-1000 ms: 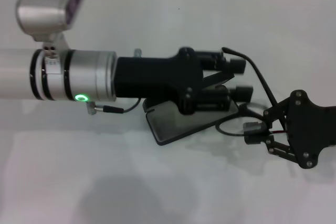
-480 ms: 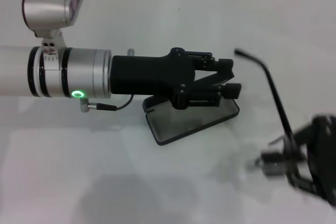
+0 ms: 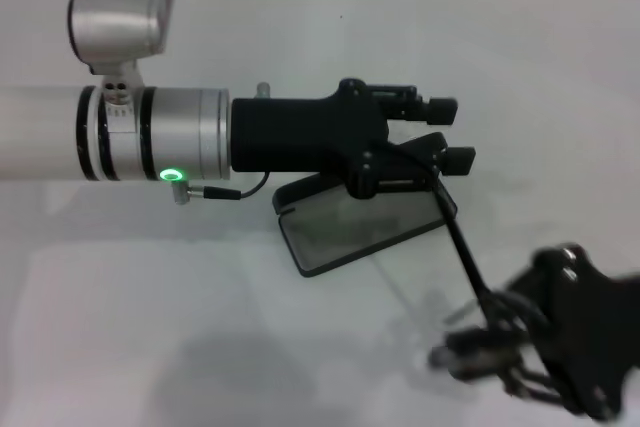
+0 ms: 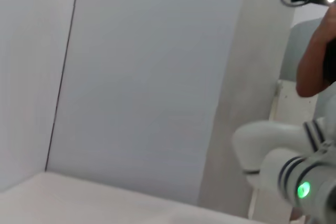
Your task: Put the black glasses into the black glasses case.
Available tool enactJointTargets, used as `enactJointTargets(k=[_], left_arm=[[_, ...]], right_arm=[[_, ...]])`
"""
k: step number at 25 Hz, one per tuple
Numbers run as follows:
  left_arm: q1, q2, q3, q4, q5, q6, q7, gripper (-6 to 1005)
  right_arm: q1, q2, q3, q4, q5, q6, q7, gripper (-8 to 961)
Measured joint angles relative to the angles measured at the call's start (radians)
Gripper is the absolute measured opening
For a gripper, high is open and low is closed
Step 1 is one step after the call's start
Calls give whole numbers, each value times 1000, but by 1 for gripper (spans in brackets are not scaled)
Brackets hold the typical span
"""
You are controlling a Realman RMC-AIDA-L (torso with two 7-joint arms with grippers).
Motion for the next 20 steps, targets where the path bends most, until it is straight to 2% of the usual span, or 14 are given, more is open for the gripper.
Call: enactJointTargets(k=[2, 5, 11, 20], left_arm=[[6, 0, 0, -3, -19, 23, 38, 577], [11, -1, 1, -12, -36, 72, 95, 577], [13, -3, 1, -18, -37, 115, 136, 577], [12, -4, 1, -22, -36, 119, 143, 577]], right_arm=[[52, -4, 10, 98, 4, 24, 2, 103], [75, -3, 42, 152, 5, 58, 19, 103], [75, -3, 62, 145, 5, 122, 119, 102], [74, -4, 63, 144, 5, 149, 143, 101]])
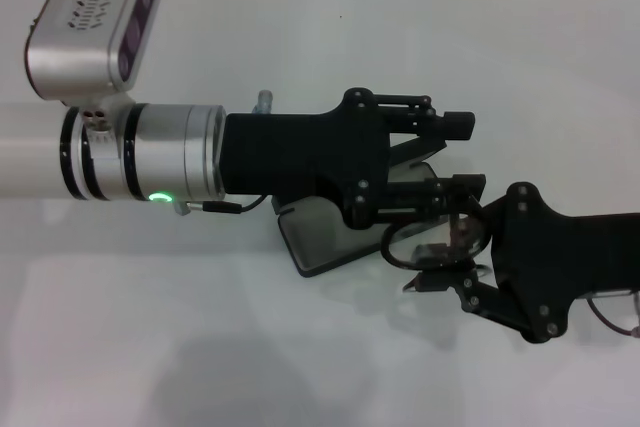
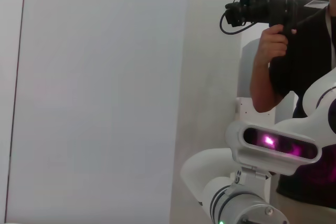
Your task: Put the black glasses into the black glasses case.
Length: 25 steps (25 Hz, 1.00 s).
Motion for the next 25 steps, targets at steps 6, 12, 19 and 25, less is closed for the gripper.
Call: enactJointTargets(k=[6, 12, 19, 25], left_arm=[[3, 2, -11, -6, -1, -24, 33, 577], [43, 4, -151, -14, -4, -168, 59, 577], [82, 7, -256, -15, -7, -213, 67, 577], [100, 8, -278, -15, -7, -214, 68, 577]], right_arm=[[-13, -4, -3, -22, -9, 15, 2, 100], [-91, 1, -31, -150, -19, 186, 6, 101], [-234, 10, -258, -505, -7, 516, 106, 104], [-300, 4, -521, -720, -47, 863, 144, 107]])
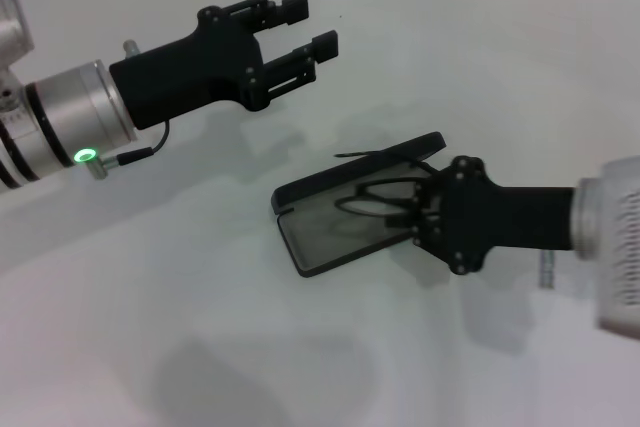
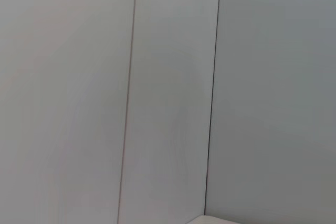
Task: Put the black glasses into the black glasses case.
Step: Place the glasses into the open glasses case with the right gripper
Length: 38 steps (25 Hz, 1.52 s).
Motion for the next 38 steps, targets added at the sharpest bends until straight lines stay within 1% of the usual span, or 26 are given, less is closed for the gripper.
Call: enactJointTargets(k=[4, 6, 12, 16, 17, 21, 27, 38], left_arm=[[6, 0, -2, 0, 0, -2, 0, 577], [7, 0, -2, 0, 1, -2, 0, 577], [7, 0, -3, -1, 3, -4, 1, 577], [3, 0, -3, -2, 7, -6, 1, 577], [1, 0, -3, -2, 7, -9, 1, 577], [-2, 0, 0, -2, 7, -17, 1, 577], [-6, 0, 2, -2, 6, -28, 1, 577], [-6, 0, 2, -2, 8, -29, -2, 578]], right_arm=[[-5, 0, -122, -45, -30, 167, 7, 108], [-11, 0, -162, -61, -47, 220, 8, 109], [-23, 0, -233, -93, -98, 324, 7, 112], [-24, 1, -287, -99, -128, 427, 7, 113], [-23, 1, -315, -99, -135, 474, 6, 114], [-21, 1, -343, -95, -141, 514, 5, 115], [-20, 1, -357, -95, -147, 517, 7, 118], [-27, -2, -359, -99, -171, 494, 13, 206]])
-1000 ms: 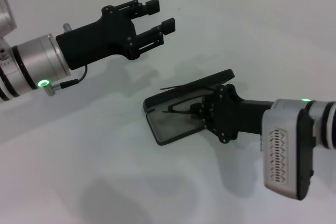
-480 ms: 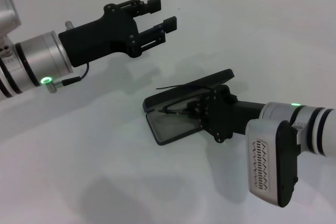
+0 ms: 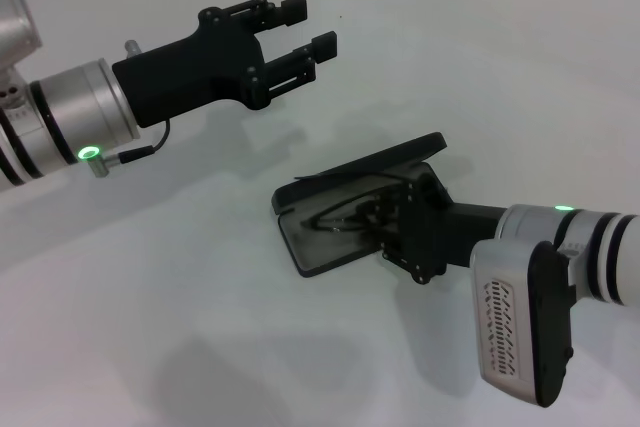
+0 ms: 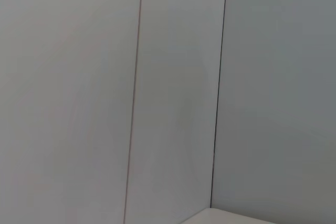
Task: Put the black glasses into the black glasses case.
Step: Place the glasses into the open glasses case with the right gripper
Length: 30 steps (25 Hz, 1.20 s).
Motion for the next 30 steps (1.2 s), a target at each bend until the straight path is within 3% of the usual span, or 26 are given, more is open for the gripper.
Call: enactJointTargets(k=[11, 19, 26, 30], left_arm=[[11, 0, 0, 0, 2, 0, 1, 578], [12, 2, 0, 0, 3, 0, 2, 578], [-1, 2, 0, 0, 5, 0, 7, 578], [-10, 1, 0, 0, 5, 0, 10, 578]], right_arm=[[-50, -6, 31, -64, -2, -63, 0, 239], [-82, -8, 183, -98, 36, -273, 17, 240], [-71, -2, 230, -81, 168, -267, 25, 240], [-28, 2, 219, -34, 176, -224, 32, 240]])
